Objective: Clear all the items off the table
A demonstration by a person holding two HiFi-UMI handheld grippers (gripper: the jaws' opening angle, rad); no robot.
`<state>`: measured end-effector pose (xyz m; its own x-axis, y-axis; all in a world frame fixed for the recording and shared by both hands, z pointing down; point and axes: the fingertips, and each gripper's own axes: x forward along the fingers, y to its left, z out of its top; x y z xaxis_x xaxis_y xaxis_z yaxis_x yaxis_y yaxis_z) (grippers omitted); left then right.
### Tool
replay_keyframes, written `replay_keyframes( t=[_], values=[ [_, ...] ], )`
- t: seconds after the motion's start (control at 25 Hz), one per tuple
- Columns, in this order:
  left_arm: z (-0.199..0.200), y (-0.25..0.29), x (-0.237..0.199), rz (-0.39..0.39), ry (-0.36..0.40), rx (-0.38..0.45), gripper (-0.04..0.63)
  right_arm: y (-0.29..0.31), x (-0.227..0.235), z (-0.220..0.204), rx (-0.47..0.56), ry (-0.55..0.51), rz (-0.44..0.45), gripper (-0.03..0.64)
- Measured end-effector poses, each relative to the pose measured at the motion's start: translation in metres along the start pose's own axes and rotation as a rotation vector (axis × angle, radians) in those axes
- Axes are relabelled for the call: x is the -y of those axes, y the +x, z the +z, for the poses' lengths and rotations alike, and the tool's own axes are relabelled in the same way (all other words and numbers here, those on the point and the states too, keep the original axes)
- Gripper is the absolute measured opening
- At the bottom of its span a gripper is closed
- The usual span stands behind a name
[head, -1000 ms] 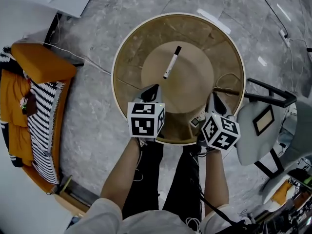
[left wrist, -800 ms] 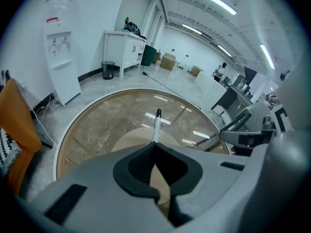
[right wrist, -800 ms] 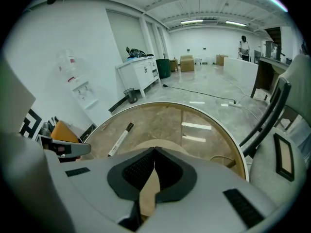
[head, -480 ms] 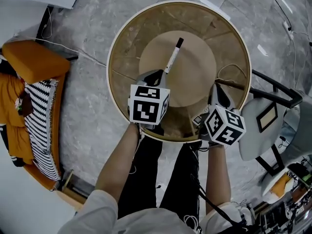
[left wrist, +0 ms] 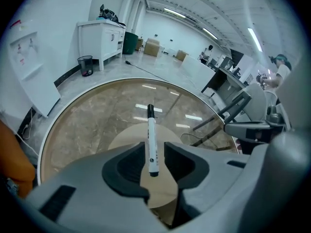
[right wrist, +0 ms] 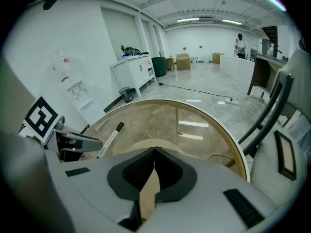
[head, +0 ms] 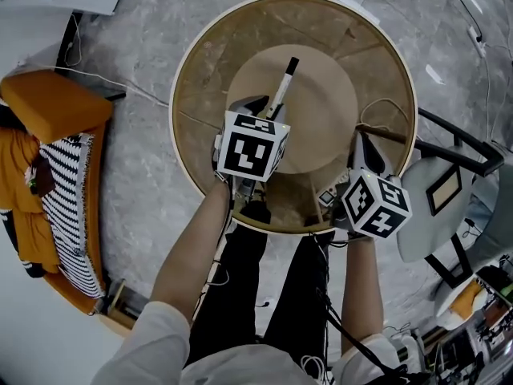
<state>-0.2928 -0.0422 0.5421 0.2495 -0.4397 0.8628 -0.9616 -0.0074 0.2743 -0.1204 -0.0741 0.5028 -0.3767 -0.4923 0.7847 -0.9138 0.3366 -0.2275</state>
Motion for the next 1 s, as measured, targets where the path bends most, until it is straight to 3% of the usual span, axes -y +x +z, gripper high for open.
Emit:
replay_keyframes(
  t=[0.32,0.52,0.68,1.0],
  values=[
    [0.002,0.016,-0.003,0.028,0.165,-0.076,0.19,-0.006,0.007,-0.009,-0.011,0.01,-0.014,0.023],
    [0.003,0.024,-0.003,0.055,0.223,-0.12,0.178,-0.007,0.008,-0.011,-0.009,0.019,-0.015,0.023],
    [0.001,0.026,-0.006,0.093,0.229,-0.137,0.117,-0.008,0.011,-0.015,-0.011,0.024,-0.019,0.023],
    [-0.001,0.03,-0.007,0.122,0.207,-0.161,0.095,-0.012,0.019,-0.021,-0.015,0.037,-0.026,0.023]
  ],
)
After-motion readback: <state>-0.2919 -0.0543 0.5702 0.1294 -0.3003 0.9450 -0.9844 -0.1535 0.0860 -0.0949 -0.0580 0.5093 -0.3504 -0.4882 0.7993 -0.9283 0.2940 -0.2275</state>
